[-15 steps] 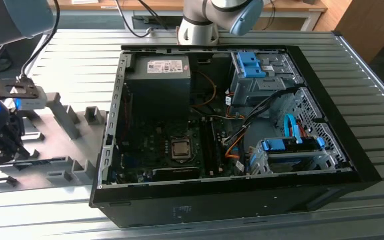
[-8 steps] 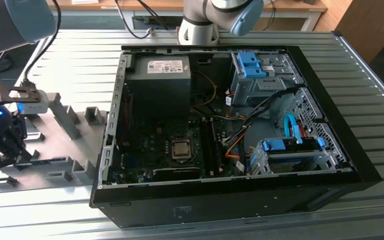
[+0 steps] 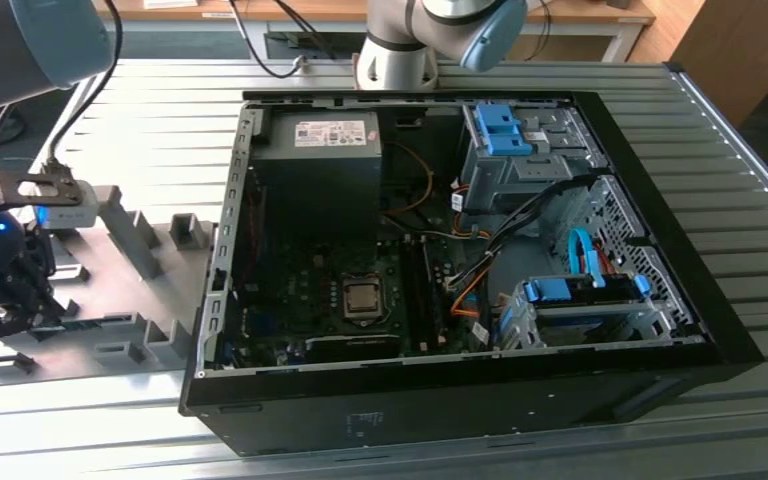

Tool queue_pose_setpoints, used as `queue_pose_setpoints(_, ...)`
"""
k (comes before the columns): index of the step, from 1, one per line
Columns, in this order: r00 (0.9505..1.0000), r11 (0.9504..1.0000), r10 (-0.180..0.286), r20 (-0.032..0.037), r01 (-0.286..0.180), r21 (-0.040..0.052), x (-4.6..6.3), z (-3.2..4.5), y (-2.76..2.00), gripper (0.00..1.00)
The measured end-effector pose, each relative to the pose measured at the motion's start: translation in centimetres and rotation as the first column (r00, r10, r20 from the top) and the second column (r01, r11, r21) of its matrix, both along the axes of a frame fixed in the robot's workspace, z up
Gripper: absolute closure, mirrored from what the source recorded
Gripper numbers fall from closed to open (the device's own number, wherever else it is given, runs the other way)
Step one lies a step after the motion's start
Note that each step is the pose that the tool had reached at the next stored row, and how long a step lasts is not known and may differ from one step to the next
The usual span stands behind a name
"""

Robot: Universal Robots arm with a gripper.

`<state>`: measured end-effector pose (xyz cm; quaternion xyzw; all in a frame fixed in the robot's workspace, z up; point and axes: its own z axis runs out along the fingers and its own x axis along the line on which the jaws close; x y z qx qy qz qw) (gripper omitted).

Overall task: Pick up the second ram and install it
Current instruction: 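Pick up the second ram and move it above second insertion slot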

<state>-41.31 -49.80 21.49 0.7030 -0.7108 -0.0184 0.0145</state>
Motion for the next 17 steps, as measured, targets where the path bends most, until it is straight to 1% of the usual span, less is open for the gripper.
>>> queue_pose_setpoints(1,1.0000,1.0000,0.000,0.0000,0.000,0.0000,0.00,0.00,0.00,0.84)
queue_pose_setpoints(3,1.0000,1.0000,0.000,0.0000,0.000,0.0001,0.00,-0.01,0.00,0.71)
queue_pose_setpoints(4,1.0000,1.0000,0.000,0.0000,0.000,0.0001,0.00,-0.01,0.00,0.71)
queue_pose_setpoints(5,1.0000,1.0000,0.000,0.0000,0.000,0.0002,0.00,-0.02,0.00,0.65)
queue_pose_setpoints(6,1.0000,1.0000,0.000,0.0000,0.000,0.0009,0.00,-0.04,0.00,0.65)
queue_pose_setpoints(8,1.0000,0.9999,0.000,0.0002,0.000,0.0121,0.01,-0.17,-0.01,0.65)
queue_pose_setpoints(10,1.0000,0.9998,0.000,0.0001,0.000,0.0212,0.00,-0.35,0.00,0.65)
queue_pose_setpoints(12,1.0000,0.9998,0.001,0.0001,-0.001,0.0220,0.00,-0.45,-0.04,0.65)
queue_pose_setpoints(17,0.9999,0.9997,0.011,0.0000,-0.011,0.0226,0.00,-0.85,-0.37,0.65)
